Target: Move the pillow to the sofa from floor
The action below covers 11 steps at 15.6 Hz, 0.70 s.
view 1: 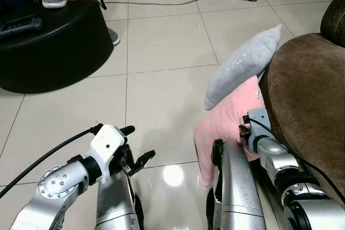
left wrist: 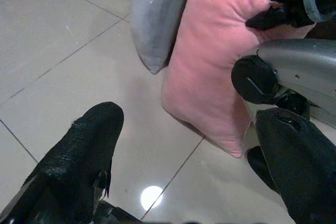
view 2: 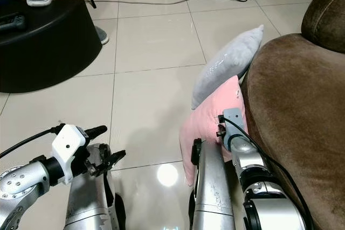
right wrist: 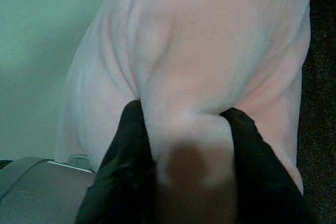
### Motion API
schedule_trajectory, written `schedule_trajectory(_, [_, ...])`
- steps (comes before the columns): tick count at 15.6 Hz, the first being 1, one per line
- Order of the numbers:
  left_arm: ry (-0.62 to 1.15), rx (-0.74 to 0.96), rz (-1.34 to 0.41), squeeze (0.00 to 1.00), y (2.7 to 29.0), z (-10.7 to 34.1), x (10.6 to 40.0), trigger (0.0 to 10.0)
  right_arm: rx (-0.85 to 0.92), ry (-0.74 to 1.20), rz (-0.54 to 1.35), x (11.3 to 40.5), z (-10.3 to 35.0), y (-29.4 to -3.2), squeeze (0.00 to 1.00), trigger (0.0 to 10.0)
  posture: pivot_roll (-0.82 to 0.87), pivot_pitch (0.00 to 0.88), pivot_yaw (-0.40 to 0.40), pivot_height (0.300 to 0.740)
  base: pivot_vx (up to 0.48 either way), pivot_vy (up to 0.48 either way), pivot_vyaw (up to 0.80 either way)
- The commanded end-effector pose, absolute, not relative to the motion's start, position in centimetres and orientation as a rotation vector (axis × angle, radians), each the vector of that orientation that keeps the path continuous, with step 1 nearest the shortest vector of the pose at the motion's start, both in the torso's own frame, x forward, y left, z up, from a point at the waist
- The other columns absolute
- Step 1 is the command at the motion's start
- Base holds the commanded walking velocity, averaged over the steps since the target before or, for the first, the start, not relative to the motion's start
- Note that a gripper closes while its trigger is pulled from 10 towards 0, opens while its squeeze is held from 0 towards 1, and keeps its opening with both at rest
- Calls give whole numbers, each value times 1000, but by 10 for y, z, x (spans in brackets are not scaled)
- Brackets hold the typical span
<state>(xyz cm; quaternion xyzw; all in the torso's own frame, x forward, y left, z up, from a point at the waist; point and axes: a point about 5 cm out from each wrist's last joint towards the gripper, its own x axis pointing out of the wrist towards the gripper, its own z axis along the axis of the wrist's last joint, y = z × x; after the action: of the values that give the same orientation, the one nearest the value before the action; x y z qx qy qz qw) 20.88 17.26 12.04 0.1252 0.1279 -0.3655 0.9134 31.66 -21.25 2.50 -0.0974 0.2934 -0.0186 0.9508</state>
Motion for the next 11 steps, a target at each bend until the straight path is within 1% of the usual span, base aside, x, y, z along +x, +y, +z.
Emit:
schedule_trajectory(1, [279,271,-751,659,174,117,208,10000,-194,617,-28,314,20,-208,0,0,25,133,41,438,0,0,0])
schedule_trajectory(7, [266,285,-734,663,175,115,214,10000,-145,551,16,318,24,-196,0,0,15,84,42,438,0,0,0])
schedule_trajectory(9, [234,291,-674,663,177,116,218,10000,-114,516,36,314,22,-189,0,0,13,57,40,438,0,0,0])
schedule_trajectory(11, [188,308,-563,663,186,121,222,10000,-71,424,80,307,28,-186,0,0,10,29,35,438,0,0,0])
